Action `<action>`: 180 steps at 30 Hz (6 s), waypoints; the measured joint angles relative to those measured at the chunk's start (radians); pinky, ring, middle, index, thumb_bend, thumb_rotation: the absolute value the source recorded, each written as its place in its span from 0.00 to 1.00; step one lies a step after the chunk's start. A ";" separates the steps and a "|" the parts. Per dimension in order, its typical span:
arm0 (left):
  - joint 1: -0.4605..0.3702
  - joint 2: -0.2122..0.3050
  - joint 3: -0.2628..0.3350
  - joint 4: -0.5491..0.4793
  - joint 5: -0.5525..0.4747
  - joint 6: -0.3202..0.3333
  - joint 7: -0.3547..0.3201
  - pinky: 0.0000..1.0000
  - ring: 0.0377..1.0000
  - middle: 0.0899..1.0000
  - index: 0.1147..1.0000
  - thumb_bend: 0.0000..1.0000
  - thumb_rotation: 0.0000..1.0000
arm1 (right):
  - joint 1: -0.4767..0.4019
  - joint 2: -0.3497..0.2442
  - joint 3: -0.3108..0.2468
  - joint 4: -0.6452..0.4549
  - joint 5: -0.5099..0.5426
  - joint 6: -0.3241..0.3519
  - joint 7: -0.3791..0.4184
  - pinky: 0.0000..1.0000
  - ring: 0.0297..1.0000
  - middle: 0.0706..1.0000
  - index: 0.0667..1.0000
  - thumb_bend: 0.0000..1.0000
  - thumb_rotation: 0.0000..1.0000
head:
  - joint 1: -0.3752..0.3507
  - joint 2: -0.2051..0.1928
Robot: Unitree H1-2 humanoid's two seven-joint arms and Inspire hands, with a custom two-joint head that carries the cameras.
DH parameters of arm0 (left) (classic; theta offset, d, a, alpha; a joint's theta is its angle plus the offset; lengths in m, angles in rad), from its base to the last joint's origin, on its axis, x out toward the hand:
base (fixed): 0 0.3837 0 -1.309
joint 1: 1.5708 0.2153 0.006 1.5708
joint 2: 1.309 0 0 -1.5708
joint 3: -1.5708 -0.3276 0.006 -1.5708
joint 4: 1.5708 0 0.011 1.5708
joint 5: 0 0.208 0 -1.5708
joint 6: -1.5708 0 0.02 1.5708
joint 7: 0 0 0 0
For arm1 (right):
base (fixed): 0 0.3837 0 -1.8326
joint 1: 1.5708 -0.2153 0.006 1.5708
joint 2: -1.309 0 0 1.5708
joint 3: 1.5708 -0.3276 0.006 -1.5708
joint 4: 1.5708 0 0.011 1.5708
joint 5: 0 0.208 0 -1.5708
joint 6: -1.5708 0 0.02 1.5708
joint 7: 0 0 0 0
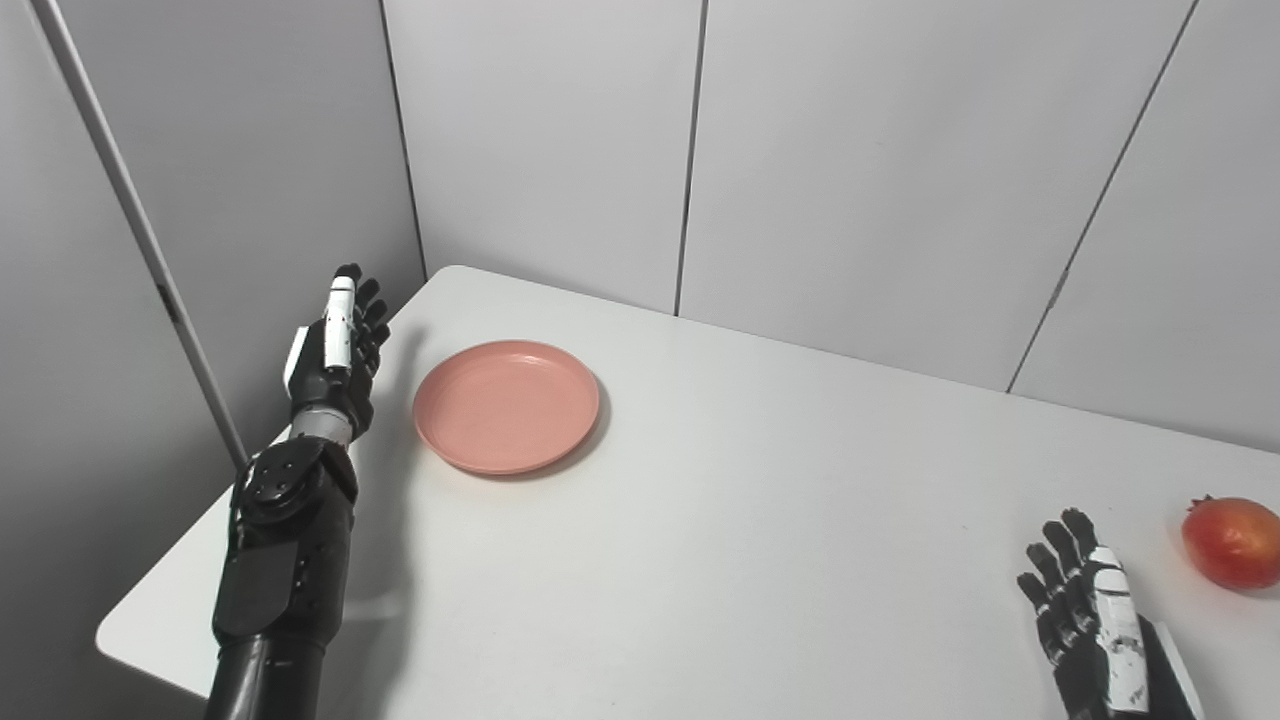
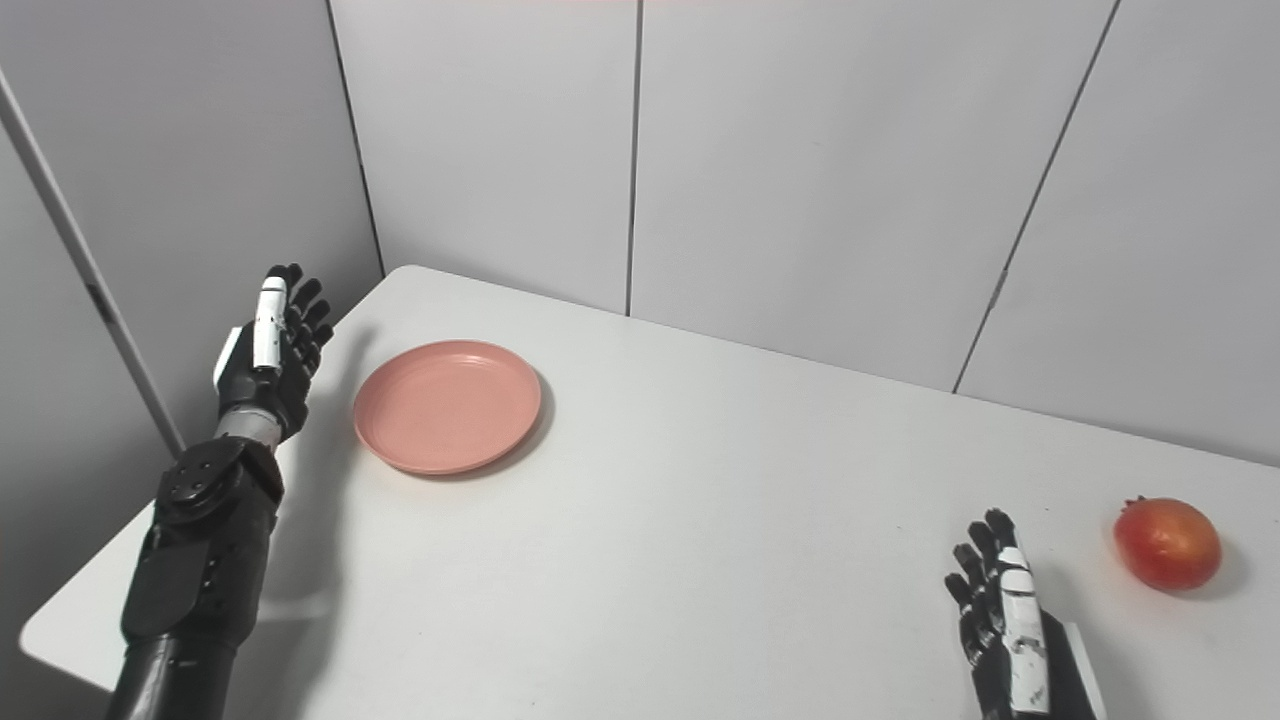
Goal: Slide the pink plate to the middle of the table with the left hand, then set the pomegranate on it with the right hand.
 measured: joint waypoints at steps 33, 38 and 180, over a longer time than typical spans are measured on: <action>0.004 0.003 -0.015 0.161 -0.030 -0.073 -0.078 1.00 1.00 0.99 0.99 0.38 1.00 | -0.005 0.002 -0.001 0.003 -0.003 0.000 0.004 1.00 1.00 1.00 1.00 0.10 1.00 | -0.003 -0.003; 0.004 0.003 -0.016 0.189 -0.031 -0.107 -0.089 1.00 0.98 0.98 0.98 0.37 1.00 | -0.005 0.002 -0.001 0.004 -0.008 0.000 0.004 1.00 1.00 1.00 1.00 0.11 1.00 | -0.003 -0.005; 0.110 -0.329 -0.439 -0.165 0.034 0.119 -0.197 0.97 0.96 0.97 0.96 0.40 1.00 | -0.023 0.103 0.096 0.026 -0.238 -0.010 -0.096 1.00 1.00 1.00 1.00 0.26 1.00 | -0.578 0.183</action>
